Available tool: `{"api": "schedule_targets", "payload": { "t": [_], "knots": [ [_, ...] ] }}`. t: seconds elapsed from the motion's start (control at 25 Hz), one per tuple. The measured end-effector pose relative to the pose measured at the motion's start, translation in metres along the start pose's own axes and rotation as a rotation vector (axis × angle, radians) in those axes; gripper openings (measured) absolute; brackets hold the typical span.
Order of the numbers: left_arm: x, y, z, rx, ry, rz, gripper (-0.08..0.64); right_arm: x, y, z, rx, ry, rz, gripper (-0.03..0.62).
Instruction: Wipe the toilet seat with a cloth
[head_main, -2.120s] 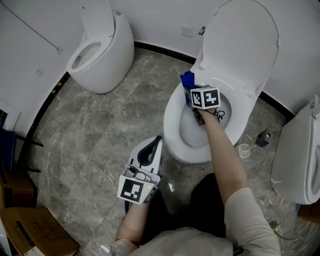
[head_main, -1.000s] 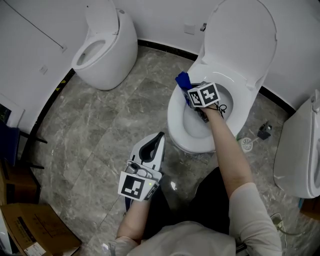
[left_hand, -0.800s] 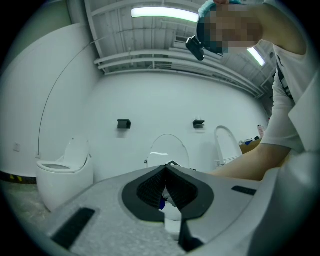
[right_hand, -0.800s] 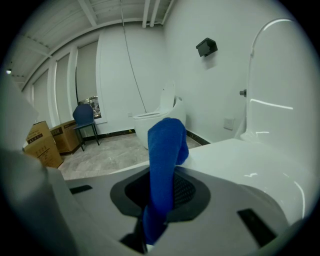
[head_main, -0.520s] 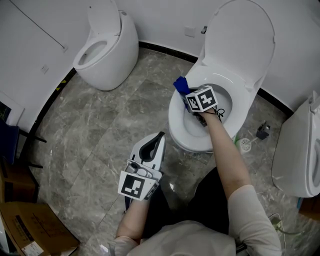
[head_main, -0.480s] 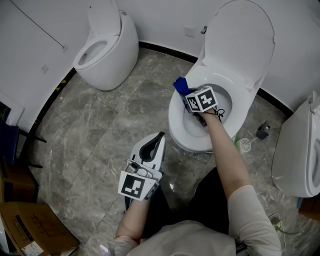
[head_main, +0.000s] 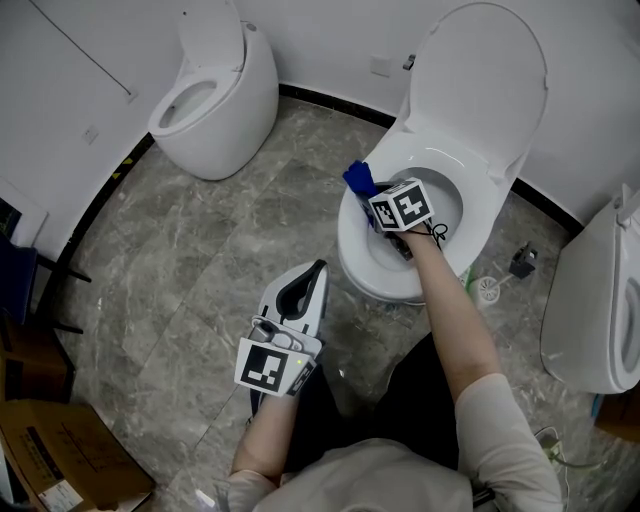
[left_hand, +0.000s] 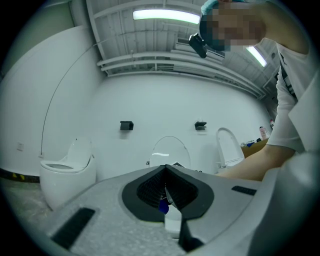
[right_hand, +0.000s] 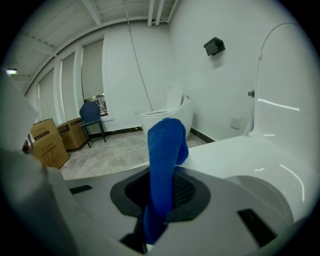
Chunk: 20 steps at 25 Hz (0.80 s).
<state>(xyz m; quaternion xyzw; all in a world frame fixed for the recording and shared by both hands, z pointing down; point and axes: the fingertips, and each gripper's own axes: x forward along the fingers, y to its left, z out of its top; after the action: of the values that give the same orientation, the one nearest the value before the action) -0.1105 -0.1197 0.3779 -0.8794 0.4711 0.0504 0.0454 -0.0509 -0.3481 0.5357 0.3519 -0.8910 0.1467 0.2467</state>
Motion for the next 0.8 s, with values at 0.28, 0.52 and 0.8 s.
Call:
{"api": "schedule_targets", "payload": {
  "t": [0.28,0.52,0.8],
  "knots": [
    [-0.002,-0.001,0.003,-0.006,0.002,0.0,0.008,-0.004,0.015,-0.001,-0.005,0.001,0.019,0.054],
    [-0.007,-0.005,0.005,-0.003,0.005,0.001,0.008,-0.009,0.033,-0.006,-0.039,0.015,0.039,0.054],
    [-0.011,-0.006,0.006,-0.004,0.0,-0.001,0.008,-0.012,0.049,-0.01,-0.055,0.018,0.069,0.054]
  ]
}}
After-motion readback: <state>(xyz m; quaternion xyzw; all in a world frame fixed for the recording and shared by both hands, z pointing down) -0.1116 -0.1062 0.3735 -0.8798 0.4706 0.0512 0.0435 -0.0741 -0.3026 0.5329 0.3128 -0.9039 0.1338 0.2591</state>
